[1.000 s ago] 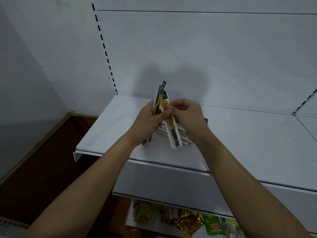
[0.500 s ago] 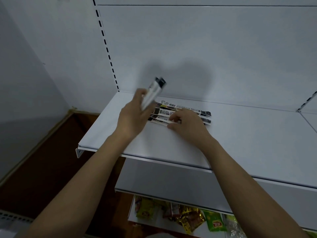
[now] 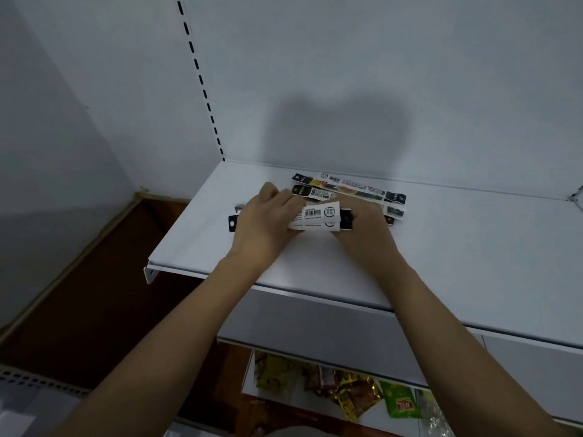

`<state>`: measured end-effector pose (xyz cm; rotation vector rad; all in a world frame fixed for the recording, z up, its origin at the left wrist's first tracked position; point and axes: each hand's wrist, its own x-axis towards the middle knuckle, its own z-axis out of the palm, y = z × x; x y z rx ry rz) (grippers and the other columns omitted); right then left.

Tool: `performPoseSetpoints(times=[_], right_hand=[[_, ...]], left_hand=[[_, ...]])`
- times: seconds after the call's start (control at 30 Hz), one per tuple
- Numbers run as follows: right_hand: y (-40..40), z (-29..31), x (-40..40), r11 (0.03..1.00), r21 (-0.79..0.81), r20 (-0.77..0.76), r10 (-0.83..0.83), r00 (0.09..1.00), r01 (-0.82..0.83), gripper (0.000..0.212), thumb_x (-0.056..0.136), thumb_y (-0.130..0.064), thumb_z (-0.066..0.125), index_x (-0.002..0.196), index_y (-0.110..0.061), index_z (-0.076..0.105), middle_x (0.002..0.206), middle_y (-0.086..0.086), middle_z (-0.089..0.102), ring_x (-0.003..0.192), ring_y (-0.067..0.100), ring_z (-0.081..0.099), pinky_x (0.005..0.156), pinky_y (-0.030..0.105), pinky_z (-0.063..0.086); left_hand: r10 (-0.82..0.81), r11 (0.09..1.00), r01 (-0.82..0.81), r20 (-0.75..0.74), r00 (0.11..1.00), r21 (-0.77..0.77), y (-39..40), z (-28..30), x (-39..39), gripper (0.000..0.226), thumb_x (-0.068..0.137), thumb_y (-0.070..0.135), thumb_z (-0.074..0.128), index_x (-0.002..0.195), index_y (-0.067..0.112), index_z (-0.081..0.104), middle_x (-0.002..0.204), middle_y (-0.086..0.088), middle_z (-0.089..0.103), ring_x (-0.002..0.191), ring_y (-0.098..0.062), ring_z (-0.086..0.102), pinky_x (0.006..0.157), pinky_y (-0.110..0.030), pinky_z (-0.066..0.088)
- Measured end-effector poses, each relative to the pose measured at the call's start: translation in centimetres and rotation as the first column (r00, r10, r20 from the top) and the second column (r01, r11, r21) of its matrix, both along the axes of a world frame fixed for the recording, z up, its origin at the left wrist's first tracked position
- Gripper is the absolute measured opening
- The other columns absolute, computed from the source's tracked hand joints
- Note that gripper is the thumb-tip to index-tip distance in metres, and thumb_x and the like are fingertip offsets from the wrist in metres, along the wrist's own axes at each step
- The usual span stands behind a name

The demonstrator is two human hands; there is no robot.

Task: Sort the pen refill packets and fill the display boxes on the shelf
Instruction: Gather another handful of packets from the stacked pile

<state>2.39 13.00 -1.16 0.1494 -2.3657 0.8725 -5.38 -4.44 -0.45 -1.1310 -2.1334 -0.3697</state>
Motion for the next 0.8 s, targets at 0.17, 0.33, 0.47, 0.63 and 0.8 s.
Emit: performPoseSetpoints(times=[0.17,0.33,0.47,0.63,0.8], right_hand=[[0.1,2.0,0.7,0.786,-0.618,0.092,0.063,0.994,0.008,0.03,0.104,-0.013,0.04,0.112,-0.01,0.069,0.106,0.006,0.071,0.093,0.018,0.069,0.07,0.029,0.055],[-1.0,2.2,0.8,0.7,-0.706,0.126,0.266,0.956,-0.102,0.028,0.106,-0.011,0.038,0.115,-0.003,0.062,0.109,0.01,0.064,0.099,0.021,0.065,0.076,0.032,0.06],[-1.6,1.8,0.7,0.679,-0.711,0.133,0.387,0.913,-0.184,0.028,0.106,-0.008,0.035,0.116,-0.016,0.06,0.108,-0.004,0.06,0.101,0.015,0.063,0.084,0.033,0.059],[-1.5,1.5,0.6,0.74,-0.656,0.137,0.311,0.941,-0.149,0.023,0.107,-0.022,0.039,0.114,-0.032,0.058,0.108,-0.006,0.064,0.099,0.012,0.064,0.08,0.03,0.058],[-0.8,2.3,1.6,0.855,-0.518,0.142,0.069,0.987,0.014,0.021,0.104,-0.027,0.043,0.114,-0.023,0.06,0.11,0.0,0.067,0.1,0.014,0.064,0.087,0.04,0.055]], left_hand=[[0.158,0.987,-0.161,0.078,0.984,0.023,0.0,-0.2,0.1,0.033,0.065,0.013,0.085,0.088,0.01,0.062,0.069,-0.003,0.059,0.071,-0.029,0.05,0.063,-0.032,0.03],[0.204,0.977,-0.198,0.077,0.976,-0.078,0.3,0.0,0.1,0.029,0.071,0.019,0.08,0.096,0.011,0.066,0.076,-0.005,0.066,0.08,-0.031,0.058,0.092,-0.04,0.038],[0.11,0.988,-0.092,0.139,0.984,-0.126,0.6,0.1,0.6,0.034,0.07,0.011,0.084,0.099,0.006,0.065,0.073,-0.009,0.065,0.06,-0.03,0.06,0.052,-0.027,0.036],[0.157,0.985,-0.137,0.206,0.966,-0.107,0.9,0.0,0.8,0.029,0.079,0.013,0.073,0.107,0.011,0.064,0.08,-0.006,0.069,0.064,-0.032,0.064,0.05,-0.026,0.031],[0.165,0.984,-0.178,0.298,0.94,0.018,0.7,1.5,1.8,0.032,0.083,0.007,0.066,0.115,0.01,0.062,0.089,-0.012,0.069,0.075,-0.035,0.062,0.057,-0.031,0.032]])
